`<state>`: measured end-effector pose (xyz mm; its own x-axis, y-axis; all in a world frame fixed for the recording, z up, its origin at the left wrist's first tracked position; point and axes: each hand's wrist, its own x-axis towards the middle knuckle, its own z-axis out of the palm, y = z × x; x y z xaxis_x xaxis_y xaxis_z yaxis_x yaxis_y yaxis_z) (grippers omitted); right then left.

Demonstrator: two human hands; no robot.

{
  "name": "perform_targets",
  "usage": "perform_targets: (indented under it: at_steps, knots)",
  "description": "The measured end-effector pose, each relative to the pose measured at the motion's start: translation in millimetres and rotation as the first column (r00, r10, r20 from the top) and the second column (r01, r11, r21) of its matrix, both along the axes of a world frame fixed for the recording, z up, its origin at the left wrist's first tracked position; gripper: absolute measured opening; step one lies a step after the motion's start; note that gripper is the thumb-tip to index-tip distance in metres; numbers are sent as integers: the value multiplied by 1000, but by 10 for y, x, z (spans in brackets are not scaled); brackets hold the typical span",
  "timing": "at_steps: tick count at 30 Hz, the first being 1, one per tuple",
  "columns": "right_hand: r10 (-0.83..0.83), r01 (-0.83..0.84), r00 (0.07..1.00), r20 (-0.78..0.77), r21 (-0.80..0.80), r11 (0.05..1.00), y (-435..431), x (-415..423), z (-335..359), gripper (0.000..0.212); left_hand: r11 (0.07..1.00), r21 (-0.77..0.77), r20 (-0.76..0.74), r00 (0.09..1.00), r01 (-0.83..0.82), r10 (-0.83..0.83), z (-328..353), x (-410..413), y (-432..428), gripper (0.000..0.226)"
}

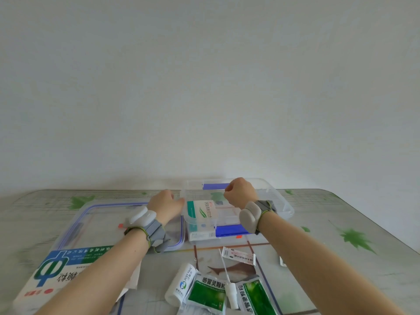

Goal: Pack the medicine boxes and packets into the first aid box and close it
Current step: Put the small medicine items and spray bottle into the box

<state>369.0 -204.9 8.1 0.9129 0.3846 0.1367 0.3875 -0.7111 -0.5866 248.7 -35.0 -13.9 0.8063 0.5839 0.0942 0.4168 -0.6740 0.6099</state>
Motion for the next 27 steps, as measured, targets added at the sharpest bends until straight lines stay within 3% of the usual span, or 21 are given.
perform_targets:
  at_steps: [3, 5, 8, 11, 16, 19, 24, 27]
  knots:
    - [48, -57, 993, 104, 88, 994, -96, -261, 34, 17, 992, 115, -33, 999, 47, -43, 3, -235, -77, 33]
    - [107, -116, 986, 128, 65, 991, -175, -475, 29, 26, 986, 151, -81, 995, 68, -56, -18, -397, -182, 29]
    - [204, -204, 977, 59, -5, 979, -290, -725, -44, 36, 981, 172, -120, 990, 94, -74, -81, -554, -322, 27]
    - [265, -264, 964, -20, -163, 951, -472, -970, -174, 31, 976, 174, -177, 979, 133, -102, -129, -737, -469, 22]
    - [252, -317, 945, -210, -382, 868, -703, -1202, -376, 31, 961, 159, -314, 935, 225, -166, -322, -889, -618, 42]
    - [244, -317, 941, -233, -357, 879, -751, -1329, -518, 37, 948, 216, -369, 919, 233, -142, -405, -966, -684, 46]
    - [227, -286, 941, -252, -226, 931, -815, -1405, -610, 21, 971, 169, -356, 929, 172, -103, -511, -1062, -753, 29]
    - [216, -232, 969, -122, -133, 964, -864, -1367, -540, 16, 989, 80, -260, 961, 121, -97, -487, -1103, -703, 18]
